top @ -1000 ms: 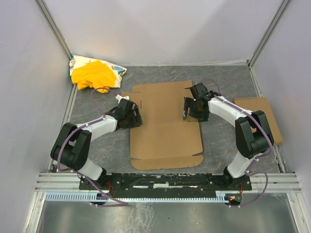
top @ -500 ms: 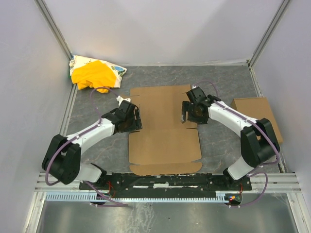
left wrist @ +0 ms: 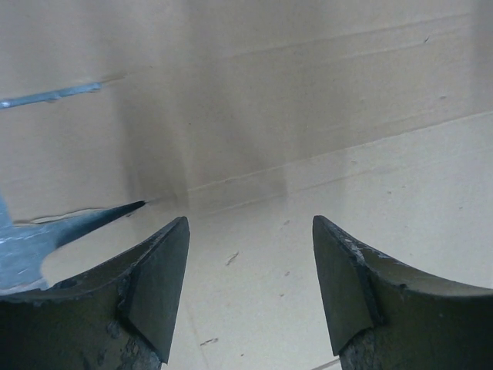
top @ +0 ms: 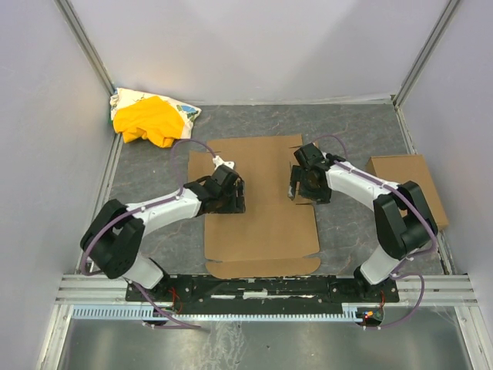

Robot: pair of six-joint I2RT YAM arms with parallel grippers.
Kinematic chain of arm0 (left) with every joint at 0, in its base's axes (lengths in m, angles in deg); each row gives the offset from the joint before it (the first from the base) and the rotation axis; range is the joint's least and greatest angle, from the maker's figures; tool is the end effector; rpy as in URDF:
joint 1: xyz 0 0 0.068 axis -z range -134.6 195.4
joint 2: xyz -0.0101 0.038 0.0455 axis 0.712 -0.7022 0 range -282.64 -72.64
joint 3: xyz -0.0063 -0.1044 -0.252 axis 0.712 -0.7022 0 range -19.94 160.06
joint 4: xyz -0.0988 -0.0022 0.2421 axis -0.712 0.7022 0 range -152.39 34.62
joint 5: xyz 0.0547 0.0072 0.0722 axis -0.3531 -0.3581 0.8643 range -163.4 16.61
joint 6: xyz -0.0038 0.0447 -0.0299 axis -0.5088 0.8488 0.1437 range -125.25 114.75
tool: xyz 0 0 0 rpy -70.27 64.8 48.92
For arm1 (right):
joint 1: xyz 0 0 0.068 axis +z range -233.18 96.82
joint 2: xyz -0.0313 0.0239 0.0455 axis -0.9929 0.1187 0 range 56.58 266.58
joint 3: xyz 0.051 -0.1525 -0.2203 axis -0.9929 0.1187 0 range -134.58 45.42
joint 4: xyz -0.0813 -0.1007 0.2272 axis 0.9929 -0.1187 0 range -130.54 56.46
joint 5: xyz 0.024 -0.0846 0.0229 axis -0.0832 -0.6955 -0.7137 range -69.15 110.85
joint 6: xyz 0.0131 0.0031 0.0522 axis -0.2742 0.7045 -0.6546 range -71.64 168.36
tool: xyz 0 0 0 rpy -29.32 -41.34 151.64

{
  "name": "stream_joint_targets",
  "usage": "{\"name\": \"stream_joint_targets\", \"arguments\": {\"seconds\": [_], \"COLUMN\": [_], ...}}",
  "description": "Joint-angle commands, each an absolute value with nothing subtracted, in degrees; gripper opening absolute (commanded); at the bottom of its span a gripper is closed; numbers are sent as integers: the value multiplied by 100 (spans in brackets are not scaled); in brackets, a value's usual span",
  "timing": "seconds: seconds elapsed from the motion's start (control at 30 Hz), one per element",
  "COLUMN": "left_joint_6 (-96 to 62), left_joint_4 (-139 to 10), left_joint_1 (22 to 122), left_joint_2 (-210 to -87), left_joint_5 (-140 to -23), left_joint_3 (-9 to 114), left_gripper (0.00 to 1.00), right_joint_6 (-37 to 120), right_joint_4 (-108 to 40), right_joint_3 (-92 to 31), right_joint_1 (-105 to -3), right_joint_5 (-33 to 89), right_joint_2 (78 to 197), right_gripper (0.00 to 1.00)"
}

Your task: Fold the paper box

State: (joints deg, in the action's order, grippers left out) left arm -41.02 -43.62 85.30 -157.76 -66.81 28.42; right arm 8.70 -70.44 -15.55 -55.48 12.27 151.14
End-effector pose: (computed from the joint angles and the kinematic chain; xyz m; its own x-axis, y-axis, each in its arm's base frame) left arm 0.2263 -0.1839 0.1879 -0.8565 -0.0406 -0.5145 0.1071 0.9612 -0.2541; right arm 0.2811 0.1417 0.1881 -0.9078 0.2361 -0.3468 0.2126 0.9715 0.1048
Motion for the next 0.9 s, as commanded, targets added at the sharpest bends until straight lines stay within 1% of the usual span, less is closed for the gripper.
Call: {"name": "stream_joint_targets", "arguments": {"seconds": [0.0, 0.23, 0.47, 0.87], "left_joint_6": [-4204, -4099, -4050, -4045], "left_joint_4": [-4684, -4431, -4334, -4340], "left_joint_1": [8679, 8815, 8866, 8908], "left_joint_2": [-16159, -16805, -17269, -17303], "left_joint_5": [-6671, -6314, -6197, -6114], "left_joint_3": [3093, 3120, 3064, 2705], "left_gripper": [72, 71, 71, 70], "right_joint_6": [451, 270, 293, 908], "right_joint_4": [-6995, -6670, -6450, -6351], "right_joint_3": [-1831, -1799, -1677, -1622], "right_joint_1": [-5545, -5570, -5629, -5862], "right_joint_5": [899, 1117, 992, 560], "right_joint_2": [15207, 15550, 15597, 15668], "right_gripper": [93, 96, 97, 100]}}
